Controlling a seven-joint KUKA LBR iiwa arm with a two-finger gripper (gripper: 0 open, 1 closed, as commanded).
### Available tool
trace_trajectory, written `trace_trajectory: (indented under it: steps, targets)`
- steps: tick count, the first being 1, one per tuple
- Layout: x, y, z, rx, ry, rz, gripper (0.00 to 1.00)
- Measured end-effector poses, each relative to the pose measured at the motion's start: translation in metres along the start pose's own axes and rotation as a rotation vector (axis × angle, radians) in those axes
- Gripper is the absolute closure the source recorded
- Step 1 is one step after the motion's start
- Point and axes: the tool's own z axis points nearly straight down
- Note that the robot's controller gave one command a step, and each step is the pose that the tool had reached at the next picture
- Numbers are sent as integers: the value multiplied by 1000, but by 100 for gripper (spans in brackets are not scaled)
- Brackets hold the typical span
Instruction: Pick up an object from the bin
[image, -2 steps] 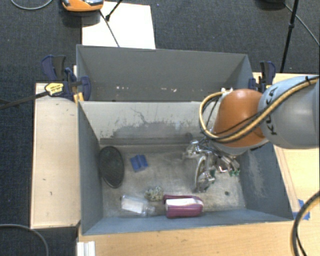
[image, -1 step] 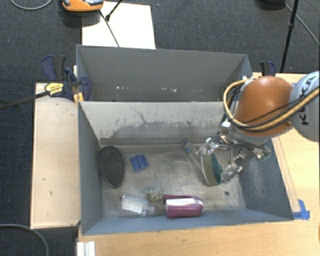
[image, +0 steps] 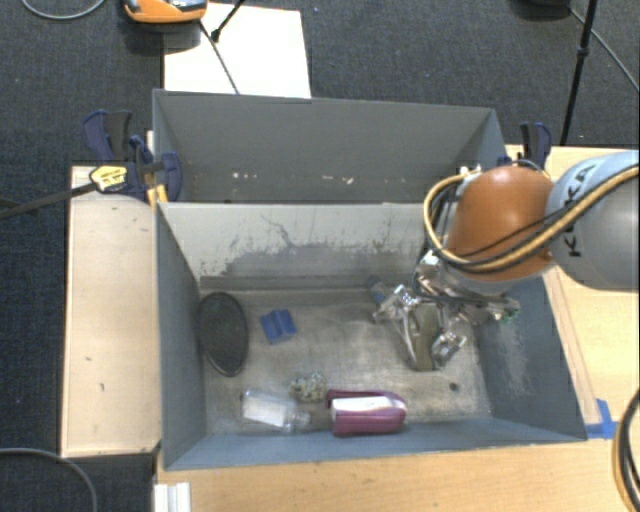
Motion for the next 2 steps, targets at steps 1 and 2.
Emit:
trace_trajectory:
  steps: [1,2]
  targets:
    - [0,1,-1,-3,3,3,100]
    - [9,-2,-143,6,-5,22,100]
